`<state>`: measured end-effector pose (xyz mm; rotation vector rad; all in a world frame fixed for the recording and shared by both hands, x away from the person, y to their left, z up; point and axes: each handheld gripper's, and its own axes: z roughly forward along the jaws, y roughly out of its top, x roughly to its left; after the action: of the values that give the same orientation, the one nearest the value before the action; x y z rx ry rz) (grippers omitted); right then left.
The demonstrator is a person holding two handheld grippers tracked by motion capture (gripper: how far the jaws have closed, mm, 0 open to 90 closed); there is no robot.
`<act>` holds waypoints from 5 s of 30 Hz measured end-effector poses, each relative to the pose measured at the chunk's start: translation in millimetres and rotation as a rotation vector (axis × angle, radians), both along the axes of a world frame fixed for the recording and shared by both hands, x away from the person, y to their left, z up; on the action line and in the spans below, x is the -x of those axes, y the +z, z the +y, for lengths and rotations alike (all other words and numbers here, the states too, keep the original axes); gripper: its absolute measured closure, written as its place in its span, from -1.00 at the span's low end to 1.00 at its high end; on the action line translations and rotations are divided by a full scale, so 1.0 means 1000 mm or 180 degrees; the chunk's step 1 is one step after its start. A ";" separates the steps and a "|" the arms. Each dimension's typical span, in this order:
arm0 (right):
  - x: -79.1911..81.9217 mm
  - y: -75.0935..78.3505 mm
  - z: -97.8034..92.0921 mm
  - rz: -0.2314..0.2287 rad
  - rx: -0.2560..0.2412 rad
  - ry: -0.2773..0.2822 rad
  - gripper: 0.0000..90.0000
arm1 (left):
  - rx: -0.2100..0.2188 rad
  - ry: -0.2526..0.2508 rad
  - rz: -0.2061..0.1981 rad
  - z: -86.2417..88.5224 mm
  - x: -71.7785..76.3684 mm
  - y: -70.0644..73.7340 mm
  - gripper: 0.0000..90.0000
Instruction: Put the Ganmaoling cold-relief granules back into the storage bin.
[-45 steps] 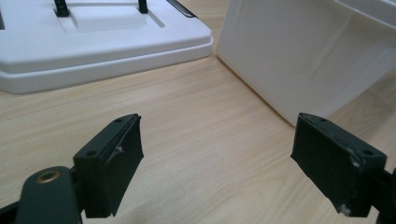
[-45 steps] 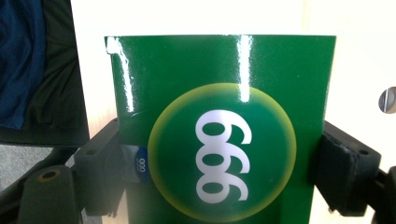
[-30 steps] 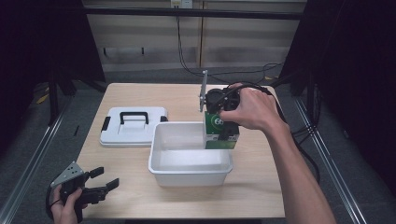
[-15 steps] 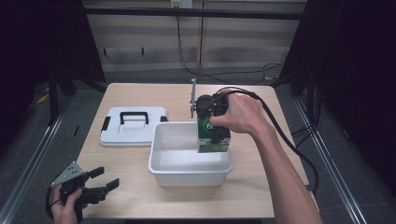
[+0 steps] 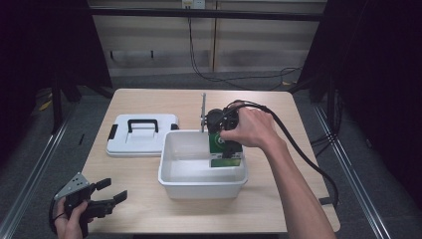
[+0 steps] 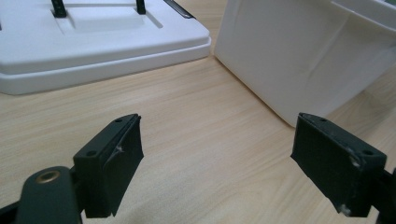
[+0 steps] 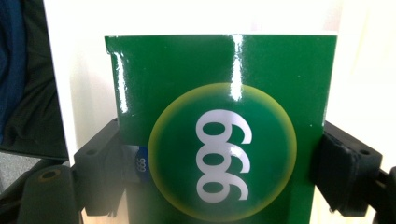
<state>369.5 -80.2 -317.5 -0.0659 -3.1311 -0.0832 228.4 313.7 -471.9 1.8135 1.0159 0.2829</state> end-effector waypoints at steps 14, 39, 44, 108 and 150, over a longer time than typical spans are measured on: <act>-0.003 -0.035 -0.006 0.0102 -0.0013 -0.0181 -0.65 | -0.0010 -0.0006 -0.0008 0.000 0.000 0.000 -0.65; -0.004 -0.080 -0.005 0.0165 0.0023 -0.0152 -0.66 | -0.0009 -0.0001 -0.0012 0.001 0.000 0.000 -0.65; -0.003 -0.086 -0.004 0.0181 0.0051 -0.0150 -0.66 | 0.0002 0.0001 -0.0008 0.000 0.000 0.000 -0.65; 0.005 -0.083 -0.010 0.0013 -0.0014 -0.0273 -0.71 | 0.0007 -0.0003 -0.0030 0.000 0.000 0.001 -0.65; 0.033 -0.041 -0.089 -0.0771 -0.2036 -0.0935 -0.71 | -0.0010 0.0026 -0.0012 0.000 0.000 0.000 -0.65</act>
<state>336.9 -169.4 -358.1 -0.5368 -3.1157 -1.1518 228.1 314.2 -471.6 1.8113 1.0209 0.2931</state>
